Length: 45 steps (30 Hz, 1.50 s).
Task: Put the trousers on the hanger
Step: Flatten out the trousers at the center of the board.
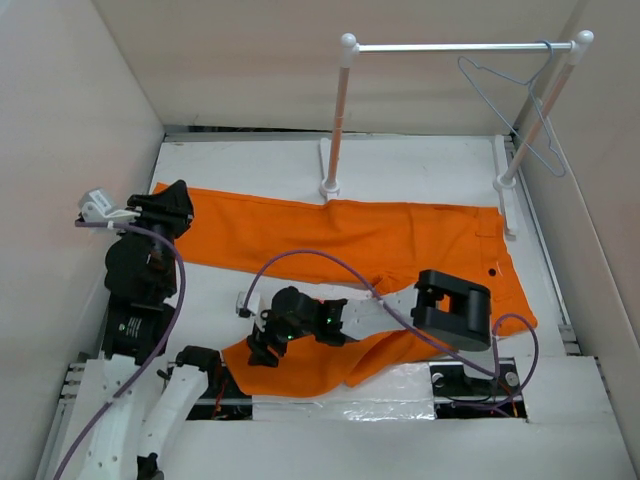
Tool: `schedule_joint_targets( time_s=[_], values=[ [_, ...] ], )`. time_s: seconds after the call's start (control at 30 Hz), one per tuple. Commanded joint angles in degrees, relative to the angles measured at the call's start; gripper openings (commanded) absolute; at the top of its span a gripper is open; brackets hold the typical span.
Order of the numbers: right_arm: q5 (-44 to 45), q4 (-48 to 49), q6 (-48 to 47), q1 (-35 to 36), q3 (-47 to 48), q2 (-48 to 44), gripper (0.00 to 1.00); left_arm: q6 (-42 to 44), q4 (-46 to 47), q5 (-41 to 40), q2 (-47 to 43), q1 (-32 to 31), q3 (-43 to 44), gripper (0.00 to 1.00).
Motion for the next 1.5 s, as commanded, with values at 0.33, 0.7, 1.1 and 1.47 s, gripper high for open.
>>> schedule_joint_targets(
  time_s=[0.33,0.7,1.1,1.47],
  values=[
    [-0.2,-1.1,3.1,5.5,8.7,8.1,0.73,10.0,-6.7,1.8,-8.3,-0.1,1.0,0.34],
    [3.7,-4.3,2.6,6.0,13.6,11.7,0.51,11.6,-5.8,2.4,-8.5,-0.1,-3.0,0.35],
    [11.4,-4.5,1.6,2.5,15.1,9.7,0.0,10.8,-5.5,3.4,-8.8,-0.1,-4.5,0.35],
    [13.1,1.1,4.9,-12.3,20.9,3.4,0.0,8.8,-7.3,2.3,-6.9,-0.1,-3.2,0.35]
  ],
)
